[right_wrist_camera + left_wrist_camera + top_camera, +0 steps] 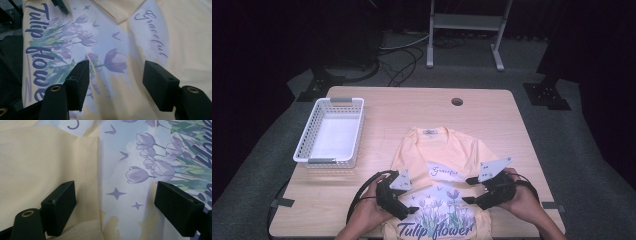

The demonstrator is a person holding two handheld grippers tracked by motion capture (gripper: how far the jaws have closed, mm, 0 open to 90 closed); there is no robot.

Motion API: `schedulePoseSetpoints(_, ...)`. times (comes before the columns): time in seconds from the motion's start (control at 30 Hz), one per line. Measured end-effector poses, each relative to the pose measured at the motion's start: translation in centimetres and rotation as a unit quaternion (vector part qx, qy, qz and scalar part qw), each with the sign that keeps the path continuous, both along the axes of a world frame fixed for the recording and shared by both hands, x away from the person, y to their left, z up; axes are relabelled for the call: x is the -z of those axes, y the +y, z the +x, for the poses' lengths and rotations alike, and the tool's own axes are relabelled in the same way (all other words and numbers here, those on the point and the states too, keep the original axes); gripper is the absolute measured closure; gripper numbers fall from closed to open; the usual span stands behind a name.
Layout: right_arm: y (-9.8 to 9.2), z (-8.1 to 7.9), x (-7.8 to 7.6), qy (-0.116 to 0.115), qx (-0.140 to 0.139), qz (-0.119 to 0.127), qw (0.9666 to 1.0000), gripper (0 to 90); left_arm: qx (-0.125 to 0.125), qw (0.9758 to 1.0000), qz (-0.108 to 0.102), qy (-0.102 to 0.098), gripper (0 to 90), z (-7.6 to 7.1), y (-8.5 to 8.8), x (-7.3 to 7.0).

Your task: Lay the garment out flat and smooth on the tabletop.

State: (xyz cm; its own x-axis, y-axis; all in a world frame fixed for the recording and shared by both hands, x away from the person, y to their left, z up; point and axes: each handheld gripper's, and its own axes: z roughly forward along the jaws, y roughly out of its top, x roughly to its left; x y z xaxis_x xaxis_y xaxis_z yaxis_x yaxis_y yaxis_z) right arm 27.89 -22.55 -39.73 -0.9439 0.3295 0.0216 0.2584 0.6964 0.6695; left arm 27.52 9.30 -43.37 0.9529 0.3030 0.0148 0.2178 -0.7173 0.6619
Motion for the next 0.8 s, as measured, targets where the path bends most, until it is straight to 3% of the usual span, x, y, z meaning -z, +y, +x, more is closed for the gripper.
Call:
schedulePoseSetpoints(0.4,4.2,-0.9,2.2,0.011,-0.033,-0.005,0.9994,30.2,0.004,1.0000,-0.005,0.001,17.1,0.1,0.1,-0.1)
schedulePoseSetpoints(0.8,4.9,-1.0,3.6,0.004,-0.049,-0.008,0.9988,27.4,0.008,0.9999,-0.008,-0.006,17.1,0.3,-0.6,-0.7)
